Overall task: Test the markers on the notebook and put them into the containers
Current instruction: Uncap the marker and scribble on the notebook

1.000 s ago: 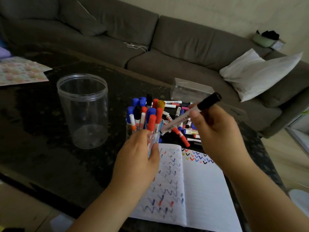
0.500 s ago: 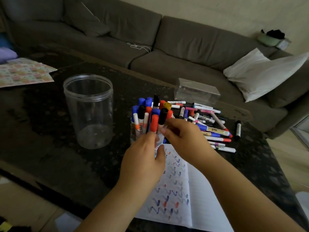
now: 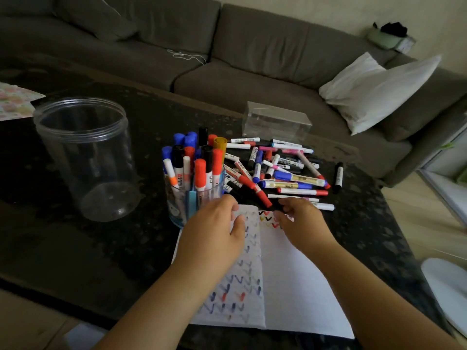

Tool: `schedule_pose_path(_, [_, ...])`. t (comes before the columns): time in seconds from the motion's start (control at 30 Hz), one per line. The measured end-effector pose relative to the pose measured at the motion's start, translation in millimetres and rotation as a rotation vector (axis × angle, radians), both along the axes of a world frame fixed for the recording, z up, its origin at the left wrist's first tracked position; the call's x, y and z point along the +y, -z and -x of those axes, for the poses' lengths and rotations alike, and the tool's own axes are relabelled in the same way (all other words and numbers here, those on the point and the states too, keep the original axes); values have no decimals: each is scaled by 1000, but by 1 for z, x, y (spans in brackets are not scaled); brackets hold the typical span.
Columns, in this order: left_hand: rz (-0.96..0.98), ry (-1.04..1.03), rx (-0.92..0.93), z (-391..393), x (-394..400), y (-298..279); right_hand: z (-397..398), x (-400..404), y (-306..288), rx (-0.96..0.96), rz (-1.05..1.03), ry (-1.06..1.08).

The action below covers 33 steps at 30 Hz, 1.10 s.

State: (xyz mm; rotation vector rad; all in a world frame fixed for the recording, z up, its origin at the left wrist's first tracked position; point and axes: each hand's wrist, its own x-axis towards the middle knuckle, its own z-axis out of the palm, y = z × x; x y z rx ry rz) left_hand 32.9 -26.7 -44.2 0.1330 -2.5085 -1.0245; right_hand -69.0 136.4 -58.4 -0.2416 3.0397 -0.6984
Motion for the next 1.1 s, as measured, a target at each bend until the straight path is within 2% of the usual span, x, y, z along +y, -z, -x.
schedule_pose_path(0.27, [8, 21, -50, 9, 9, 2, 38, -31, 15, -2, -101, -22])
schedule_pose_path(0.37, [8, 22, -64, 9, 9, 1, 39, -29, 18, -7, -76, 15])
schedule_pose_path(0.47, [3, 25, -53, 9, 10, 2, 30, -18, 8, 54, 63, 54])
schedule_pose_path(0.57, [-25, 32, -54, 9, 13, 1, 13, -1, -11, 200, 233, 68])
schedule_pose_path(0.7, [-78, 45, -59, 11, 18, -1, -20, 13, -47, 272, 623, 74])
schedule_pose_path(0.77, [-141, 60, -70, 9, 21, -2, -38, 17, -56, 110, 786, 41])
schedule_pose_path(0.83, [-235, 84, -129, 8, 25, -5, -53, 19, -55, -147, 921, 3])
schedule_pose_path(0.93, [-399, 158, -252, 8, 31, -6, -73, 17, -46, -440, 987, 18])
schedule_pose_path(1.03, [-627, 236, -342, 8, 37, -3, -84, 10, -40, -734, 1250, 66])
schedule_pose_path(1.1, [-829, 293, -391, 6, 39, -3, -88, 7, -38, -864, 1376, 47])
